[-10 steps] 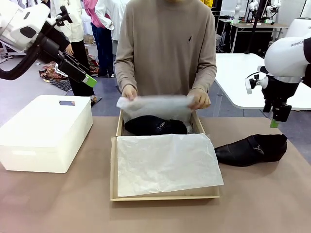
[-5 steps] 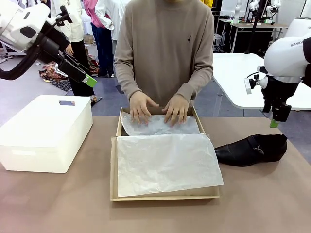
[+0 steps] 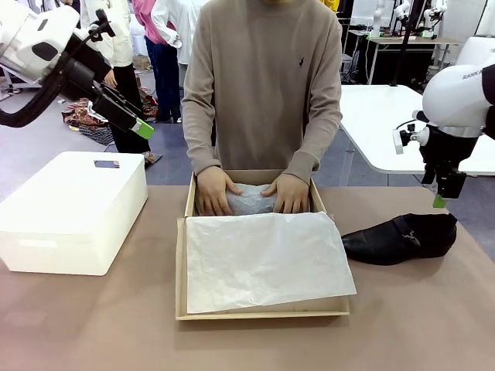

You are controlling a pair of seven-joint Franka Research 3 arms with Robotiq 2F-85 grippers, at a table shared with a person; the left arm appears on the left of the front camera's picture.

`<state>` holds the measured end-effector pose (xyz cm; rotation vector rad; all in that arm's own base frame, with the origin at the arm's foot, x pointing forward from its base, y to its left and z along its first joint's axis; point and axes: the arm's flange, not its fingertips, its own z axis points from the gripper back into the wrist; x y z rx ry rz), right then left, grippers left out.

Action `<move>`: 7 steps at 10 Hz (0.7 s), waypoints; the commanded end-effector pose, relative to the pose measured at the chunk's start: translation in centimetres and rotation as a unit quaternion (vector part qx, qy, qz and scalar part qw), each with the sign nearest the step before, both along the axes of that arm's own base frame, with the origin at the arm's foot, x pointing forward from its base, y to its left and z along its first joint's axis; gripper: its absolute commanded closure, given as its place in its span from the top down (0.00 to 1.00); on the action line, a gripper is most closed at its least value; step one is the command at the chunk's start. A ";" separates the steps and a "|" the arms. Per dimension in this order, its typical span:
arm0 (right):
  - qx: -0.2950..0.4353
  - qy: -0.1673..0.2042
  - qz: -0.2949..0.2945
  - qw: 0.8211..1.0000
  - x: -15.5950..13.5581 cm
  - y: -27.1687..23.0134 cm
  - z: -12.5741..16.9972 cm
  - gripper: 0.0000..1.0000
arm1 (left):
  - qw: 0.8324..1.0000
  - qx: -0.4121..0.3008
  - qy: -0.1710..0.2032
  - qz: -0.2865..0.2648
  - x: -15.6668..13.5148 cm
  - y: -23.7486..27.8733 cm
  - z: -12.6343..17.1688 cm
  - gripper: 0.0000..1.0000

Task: Pack the shoes into the box.
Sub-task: Place the other shoe of the Shoes into the Shoes Box.

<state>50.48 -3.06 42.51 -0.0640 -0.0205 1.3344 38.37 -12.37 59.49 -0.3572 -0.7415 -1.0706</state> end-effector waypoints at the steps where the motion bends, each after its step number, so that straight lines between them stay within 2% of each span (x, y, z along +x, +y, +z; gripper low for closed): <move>1: 0.010 -0.005 -0.002 1.000 0.0 -1.2 -1.5 1.00 | 1.000 -0.009 0.001 -0.006 0.1 0.1 0.0 1.00; 7: 0.033 0.014 -0.002 0.999 0.9 -1.6 -4.8 1.00 | 1.000 -0.009 0.001 -0.006 0.1 0.1 0.0 1.00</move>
